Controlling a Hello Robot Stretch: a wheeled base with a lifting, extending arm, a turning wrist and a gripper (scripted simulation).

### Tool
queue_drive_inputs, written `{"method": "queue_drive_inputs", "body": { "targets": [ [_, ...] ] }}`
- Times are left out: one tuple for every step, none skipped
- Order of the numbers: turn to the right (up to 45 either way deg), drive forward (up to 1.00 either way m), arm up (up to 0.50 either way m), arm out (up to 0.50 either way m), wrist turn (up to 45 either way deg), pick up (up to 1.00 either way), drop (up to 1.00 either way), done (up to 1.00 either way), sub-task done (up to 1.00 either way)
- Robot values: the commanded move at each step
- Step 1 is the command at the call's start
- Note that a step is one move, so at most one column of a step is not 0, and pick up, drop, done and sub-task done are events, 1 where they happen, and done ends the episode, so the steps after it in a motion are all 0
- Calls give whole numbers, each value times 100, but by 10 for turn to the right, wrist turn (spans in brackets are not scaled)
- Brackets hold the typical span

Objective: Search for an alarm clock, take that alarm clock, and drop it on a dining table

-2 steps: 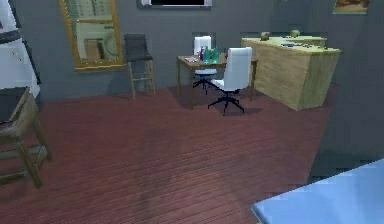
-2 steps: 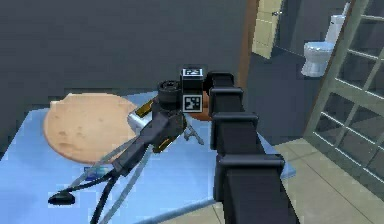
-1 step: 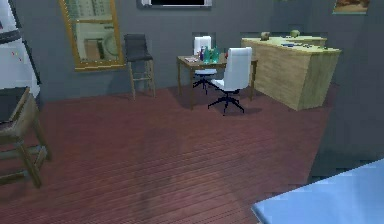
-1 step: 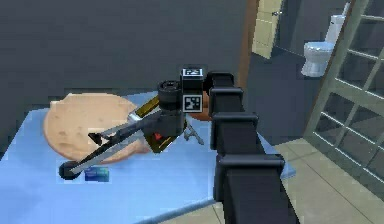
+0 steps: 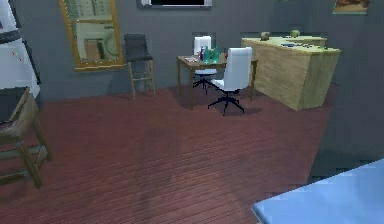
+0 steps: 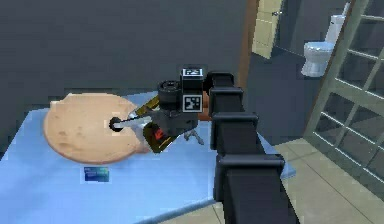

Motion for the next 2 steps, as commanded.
{"method": "queue_drive_inputs", "body": {
  "targets": [
    [0,0,0,0,30,0,0,0,0],
    [0,0,0,0,0,100,0,0,0]
  ]
}}
